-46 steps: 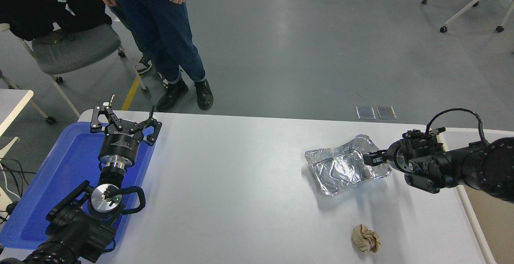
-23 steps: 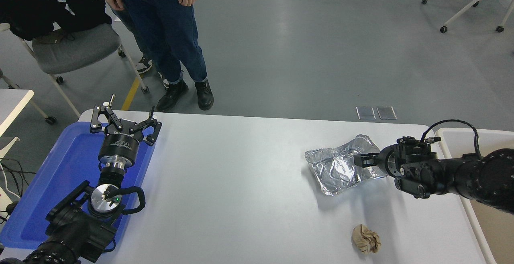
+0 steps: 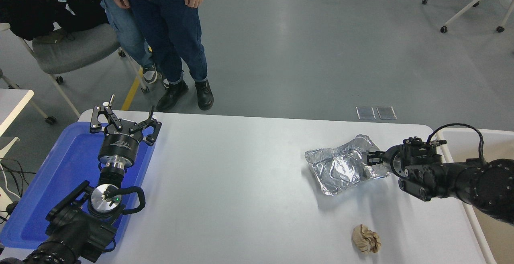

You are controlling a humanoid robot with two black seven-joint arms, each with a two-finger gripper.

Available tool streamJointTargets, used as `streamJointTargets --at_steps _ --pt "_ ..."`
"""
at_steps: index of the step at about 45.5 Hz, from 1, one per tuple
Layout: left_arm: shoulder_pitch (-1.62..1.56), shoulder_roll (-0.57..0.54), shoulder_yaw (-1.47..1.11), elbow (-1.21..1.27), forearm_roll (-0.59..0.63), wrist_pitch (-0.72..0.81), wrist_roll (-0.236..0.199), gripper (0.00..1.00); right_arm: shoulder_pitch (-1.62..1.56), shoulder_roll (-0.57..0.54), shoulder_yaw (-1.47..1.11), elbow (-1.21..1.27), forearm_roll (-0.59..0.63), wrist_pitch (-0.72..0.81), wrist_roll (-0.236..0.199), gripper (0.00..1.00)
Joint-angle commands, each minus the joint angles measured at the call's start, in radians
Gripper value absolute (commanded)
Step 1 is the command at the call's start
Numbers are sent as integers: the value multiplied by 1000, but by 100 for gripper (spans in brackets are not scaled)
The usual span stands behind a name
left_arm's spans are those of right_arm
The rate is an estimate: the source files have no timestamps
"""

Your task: Pick up foil plate and place in dustbin

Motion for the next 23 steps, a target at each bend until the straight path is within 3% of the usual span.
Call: streamJointTargets --at_steps 1,15,23 --pt "0 0 -1 0 0 0 0 100 -14 13 4 -6 1 1 0 87" --pt "0 0 0 0 0 0 0 100 -31 22 10 -6 3 1 0 66" --pt "0 0 0 0 0 0 0 100 -37 20 12 0 6 1 0 47"
